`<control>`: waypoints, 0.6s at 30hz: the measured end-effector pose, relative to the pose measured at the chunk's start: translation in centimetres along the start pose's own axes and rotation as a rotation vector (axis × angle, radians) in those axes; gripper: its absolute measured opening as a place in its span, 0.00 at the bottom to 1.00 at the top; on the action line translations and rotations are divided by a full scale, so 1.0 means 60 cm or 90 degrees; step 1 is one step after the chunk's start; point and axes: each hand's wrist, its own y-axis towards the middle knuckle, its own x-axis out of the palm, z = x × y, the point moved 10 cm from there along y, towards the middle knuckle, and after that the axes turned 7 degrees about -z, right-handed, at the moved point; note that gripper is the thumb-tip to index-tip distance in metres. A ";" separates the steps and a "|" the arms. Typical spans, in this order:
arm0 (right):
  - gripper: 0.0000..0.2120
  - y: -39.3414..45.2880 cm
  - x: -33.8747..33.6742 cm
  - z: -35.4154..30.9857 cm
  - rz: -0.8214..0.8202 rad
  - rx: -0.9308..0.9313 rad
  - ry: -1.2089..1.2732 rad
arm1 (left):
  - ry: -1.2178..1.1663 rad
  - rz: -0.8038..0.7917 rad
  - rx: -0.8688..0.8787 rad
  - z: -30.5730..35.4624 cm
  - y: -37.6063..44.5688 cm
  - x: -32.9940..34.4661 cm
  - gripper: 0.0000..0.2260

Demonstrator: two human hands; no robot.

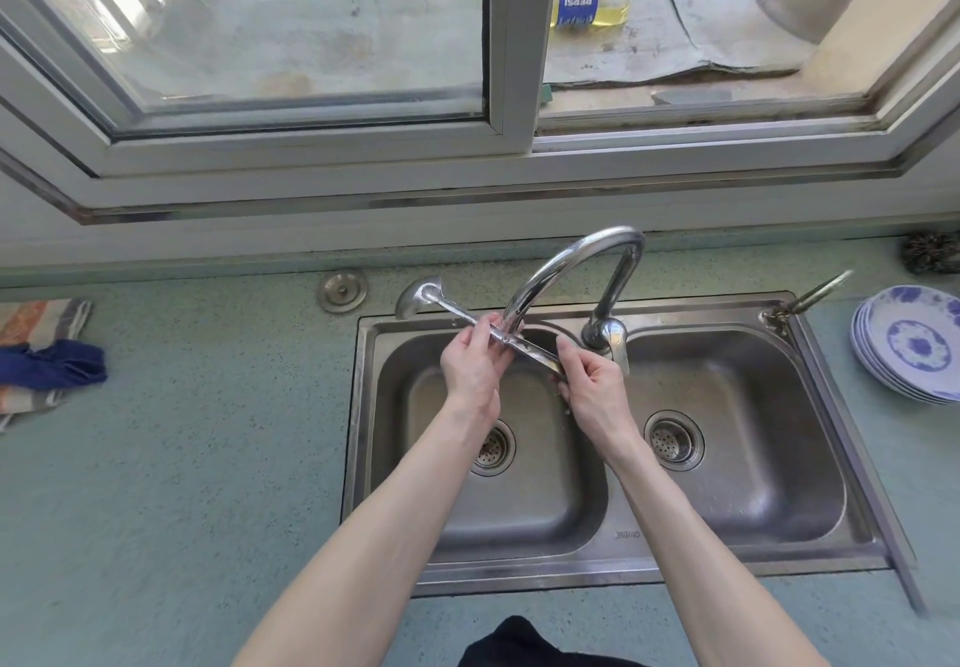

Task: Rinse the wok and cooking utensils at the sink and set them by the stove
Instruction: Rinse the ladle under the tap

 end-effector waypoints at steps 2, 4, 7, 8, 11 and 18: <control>0.32 0.009 0.009 -0.005 -0.008 -0.008 -0.017 | 0.011 -0.022 -0.004 -0.012 -0.010 0.010 0.10; 0.28 0.017 0.019 -0.007 -0.021 -0.017 -0.020 | 0.022 -0.040 -0.003 -0.021 -0.018 0.017 0.12; 0.27 0.016 0.014 -0.010 -0.015 -0.017 -0.051 | 0.035 -0.044 -0.003 -0.022 -0.020 0.013 0.10; 0.26 0.012 0.012 -0.012 -0.013 -0.021 -0.062 | 0.042 -0.044 -0.003 -0.020 -0.019 0.010 0.10; 0.17 0.003 0.010 -0.014 -0.018 -0.018 -0.065 | 0.052 -0.041 0.000 -0.016 -0.017 0.004 0.09; 0.11 -0.014 0.001 -0.009 -0.045 -0.004 -0.058 | 0.031 -0.015 0.010 -0.003 0.002 -0.008 0.11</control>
